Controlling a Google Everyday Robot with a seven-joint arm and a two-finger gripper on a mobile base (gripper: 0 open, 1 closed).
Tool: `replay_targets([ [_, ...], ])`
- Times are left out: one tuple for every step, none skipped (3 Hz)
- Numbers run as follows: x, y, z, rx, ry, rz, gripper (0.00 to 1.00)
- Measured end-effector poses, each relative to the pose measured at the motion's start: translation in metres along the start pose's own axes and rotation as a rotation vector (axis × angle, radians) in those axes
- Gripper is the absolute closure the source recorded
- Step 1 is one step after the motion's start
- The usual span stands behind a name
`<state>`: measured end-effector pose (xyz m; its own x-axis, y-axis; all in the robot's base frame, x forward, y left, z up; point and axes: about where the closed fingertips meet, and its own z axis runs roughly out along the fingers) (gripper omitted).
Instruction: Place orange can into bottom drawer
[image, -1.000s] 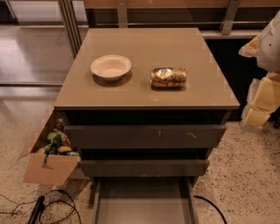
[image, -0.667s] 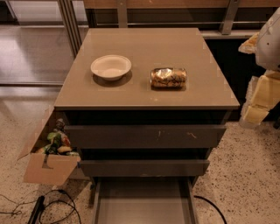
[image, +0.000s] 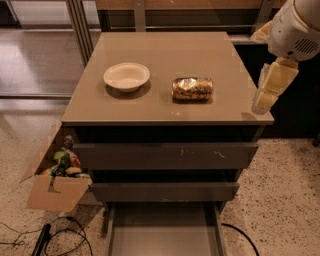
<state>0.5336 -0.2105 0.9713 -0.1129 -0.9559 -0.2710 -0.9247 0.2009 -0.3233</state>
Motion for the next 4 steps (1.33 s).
replay_targets([
  [0.0, 0.001, 0.0, -0.001, 0.002, -0.001, 0.0],
  [-0.013, -0.003, 0.005, 0.005, -0.034, -0.007, 0.0],
  [-0.037, -0.015, 0.03, -0.003, -0.114, -0.006, 0.0],
  [-0.054, -0.03, 0.059, -0.011, -0.225, 0.019, 0.0],
])
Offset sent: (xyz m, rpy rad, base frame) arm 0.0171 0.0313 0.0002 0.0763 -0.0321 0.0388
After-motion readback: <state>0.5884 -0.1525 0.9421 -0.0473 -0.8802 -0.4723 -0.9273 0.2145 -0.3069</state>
